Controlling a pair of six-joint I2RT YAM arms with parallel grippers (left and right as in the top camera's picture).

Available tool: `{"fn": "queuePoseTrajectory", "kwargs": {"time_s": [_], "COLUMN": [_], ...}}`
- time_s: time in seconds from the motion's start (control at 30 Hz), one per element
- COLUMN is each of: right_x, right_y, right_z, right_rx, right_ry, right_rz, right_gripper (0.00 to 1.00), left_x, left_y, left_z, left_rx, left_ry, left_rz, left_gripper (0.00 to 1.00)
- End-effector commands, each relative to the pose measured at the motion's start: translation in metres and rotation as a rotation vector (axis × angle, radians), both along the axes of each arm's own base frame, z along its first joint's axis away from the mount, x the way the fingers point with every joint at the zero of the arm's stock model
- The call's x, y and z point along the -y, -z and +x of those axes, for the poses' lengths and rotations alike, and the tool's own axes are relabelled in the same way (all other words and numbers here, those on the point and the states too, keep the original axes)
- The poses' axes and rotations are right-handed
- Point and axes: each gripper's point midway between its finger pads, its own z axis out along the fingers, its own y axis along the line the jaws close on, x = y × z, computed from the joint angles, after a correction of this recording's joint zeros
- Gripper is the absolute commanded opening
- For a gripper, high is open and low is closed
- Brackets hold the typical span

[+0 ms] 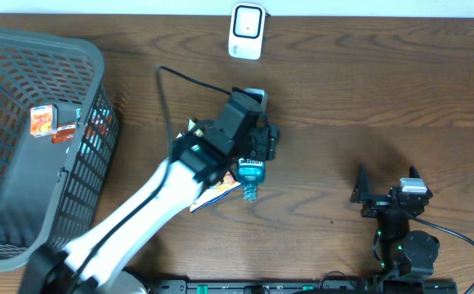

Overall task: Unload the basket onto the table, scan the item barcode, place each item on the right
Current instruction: 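Place the mouthwash bottle on the table beside the tissue pack, then reach the left gripper into the basket and grasp the red snack bar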

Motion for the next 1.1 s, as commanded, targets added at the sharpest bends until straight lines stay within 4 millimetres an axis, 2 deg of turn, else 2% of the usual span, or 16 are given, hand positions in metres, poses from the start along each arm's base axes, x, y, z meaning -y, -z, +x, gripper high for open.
{"fn": "queuePoseTrajectory", "kwargs": {"time_s": [0.0,0.03,0.17,0.2,0.27,0.3,0.37,0.47,0.53,0.57,0.63,0.73,0.77,0.87,0.97,1.07], "right_x": [-0.001,-0.001,-0.001,-0.001,-0.001,-0.001,-0.001,-0.001,-0.001,-0.001,-0.001,-0.001,-0.001,-0.001,-0.001,-0.001], "right_y": [0.000,0.000,0.000,0.000,0.000,0.000,0.000,0.000,0.000,0.000,0.000,0.000,0.000,0.000,0.000,0.000], "right_z": [0.000,0.000,0.000,0.000,0.000,0.000,0.000,0.000,0.000,0.000,0.000,0.000,0.000,0.000,0.000,0.000], "right_rx": [0.000,0.000,0.000,0.000,0.000,0.000,0.000,0.000,0.000,0.000,0.000,0.000,0.000,0.000,0.000,0.000], "right_ry": [-0.002,-0.003,-0.003,-0.002,-0.002,-0.003,-0.003,-0.003,-0.003,-0.003,-0.003,-0.003,-0.003,-0.003,-0.002,-0.002], "right_rz": [0.013,0.013,0.013,0.013,0.013,0.013,0.013,0.013,0.013,0.013,0.013,0.013,0.013,0.013,0.013,0.013], "right_gripper": [0.99,0.99,0.99,0.99,0.99,0.99,0.99,0.99,0.99,0.99,0.99,0.99,0.99,0.99,0.99,0.99], "left_x": [-0.013,-0.019,-0.041,-0.048,-0.060,-0.064,-0.080,-0.117,-0.138,-0.163,-0.188,-0.220,-0.238,-0.274,-0.319,-0.374], "left_y": [-0.058,-0.071,-0.130,-0.151,-0.183,-0.194,-0.215,-0.237,-0.244,-0.249,-0.256,-0.270,-0.280,-0.293,-0.289,-0.259], "left_z": [0.001,0.002,0.002,0.002,0.001,0.000,0.002,0.008,0.013,0.019,0.024,0.025,0.025,0.023,0.023,0.021], "left_rx": [0.169,0.208,0.390,0.455,0.563,0.605,0.681,0.745,0.762,0.768,0.768,0.767,0.765,0.743,0.670,0.524], "left_ry": [-0.010,-0.034,-0.116,-0.142,-0.171,-0.176,-0.222,-0.349,-0.406,-0.475,-0.541,-0.624,-0.672,-0.768,-0.901,-1.094], "left_rz": [-0.033,-0.042,-0.098,-0.125,-0.156,-0.162,-0.172,-0.164,-0.151,-0.125,-0.094,-0.054,-0.031,0.027,0.081,0.099], "left_gripper": [0.11,0.08,0.08,0.10,0.75,0.83,0.94,0.98,0.98,0.98,0.98,0.98,0.98,0.98,0.99,0.99]}}
